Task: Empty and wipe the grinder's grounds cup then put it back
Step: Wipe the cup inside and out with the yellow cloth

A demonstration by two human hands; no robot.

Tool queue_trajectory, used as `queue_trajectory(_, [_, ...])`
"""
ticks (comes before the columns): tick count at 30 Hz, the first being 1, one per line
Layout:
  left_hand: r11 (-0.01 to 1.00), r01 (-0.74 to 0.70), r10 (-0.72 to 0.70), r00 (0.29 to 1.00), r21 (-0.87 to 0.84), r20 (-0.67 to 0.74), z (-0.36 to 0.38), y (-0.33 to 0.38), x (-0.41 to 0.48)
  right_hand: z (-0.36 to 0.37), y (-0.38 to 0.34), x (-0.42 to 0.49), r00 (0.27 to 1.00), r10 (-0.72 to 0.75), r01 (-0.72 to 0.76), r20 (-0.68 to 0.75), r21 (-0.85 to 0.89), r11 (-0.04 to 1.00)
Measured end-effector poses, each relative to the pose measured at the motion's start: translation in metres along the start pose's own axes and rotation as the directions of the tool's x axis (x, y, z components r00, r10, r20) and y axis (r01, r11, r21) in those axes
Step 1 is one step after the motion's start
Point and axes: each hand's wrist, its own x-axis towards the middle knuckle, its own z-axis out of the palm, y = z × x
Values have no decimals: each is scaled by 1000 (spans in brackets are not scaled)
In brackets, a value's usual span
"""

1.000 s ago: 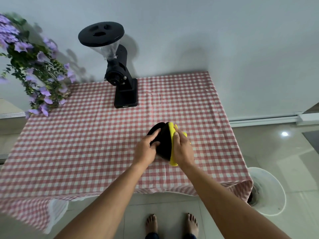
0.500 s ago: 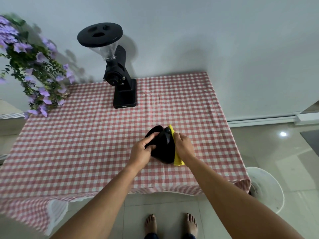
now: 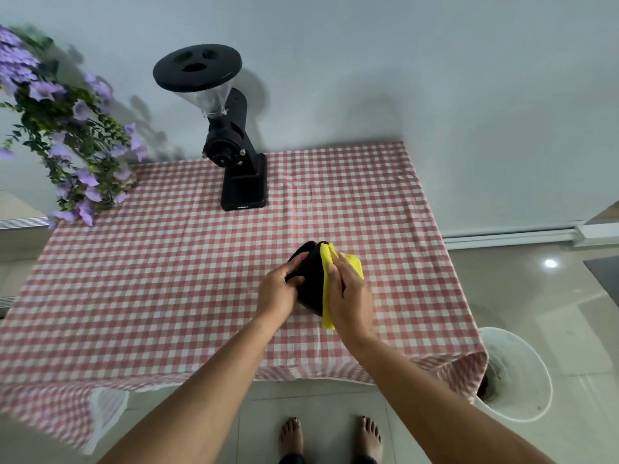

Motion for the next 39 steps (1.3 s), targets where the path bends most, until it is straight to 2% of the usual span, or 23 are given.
queue_trajectory(3, [996, -70, 68, 997, 55, 31, -2, 9, 2, -1, -8, 17, 999, -1, 3, -34, 38, 999])
queue_trajectory(6, [977, -168, 165, 986, 135, 29, -6, 19, 2, -12, -18, 42, 995, 102, -98, -19, 145, 985])
queue_trajectory(9, [915, -290, 296, 955, 281, 24, -10, 22, 5, -23, -32, 61, 977, 209, -212, 42, 138, 967])
queue_trajectory(10, [886, -331, 343, 939, 325, 21, -11, 23, 6, -26, -34, 69, 967, 248, -254, 59, 131, 958])
queue_trajectory(12, [882, -361, 367, 930, 303, 40, -12, 23, 6, -33, -38, 85, 927, 360, -372, 106, 134, 919])
queue_trajectory(15, [783, -463, 464, 879, 416, 106, -10, 20, -2, -43, -43, 97, 865, 467, -494, 185, 144, 857])
queue_trajectory(17, [838, -403, 408, 910, 367, 69, -6, 21, -2, -38, -45, 93, 906, 389, -409, 167, 111, 906])
queue_trajectory(20, [964, -250, 253, 967, 84, -23, -2, 29, 1, -18, -43, 67, 978, 143, -159, 153, 91, 983])
queue_trajectory(22, [982, -183, 183, 983, -52, -7, -2, 32, 5, -11, -36, 51, 990, 31, -50, 137, 135, 990])
queue_trajectory(25, [991, -122, 122, 992, -54, 6, -7, 30, 8, -16, -23, 41, 993, -10, -12, 116, 190, 982])
queue_trajectory(28, [992, -64, 63, 998, -109, -11, -11, 27, 9, -20, -11, 32, 991, 18, -47, 131, 225, 973])
queue_trajectory(30, [991, -73, 75, 997, -114, 10, -14, 27, 9, -21, -10, 34, 982, 118, -159, 150, 301, 940])
queue_trajectory(33, [991, -104, 110, 991, -87, 79, -17, 30, 5, -27, -21, 55, 921, 306, -377, 243, 347, 859])
queue_trajectory(36, [987, -129, 140, 983, -95, 121, -21, 36, 3, -37, -29, 71, 899, 247, -382, 363, 371, 846])
queue_trajectory(39, [982, -149, 166, 973, -117, 158, -26, 42, 3, -46, -25, 79, 881, 215, -393, 423, 398, 829])
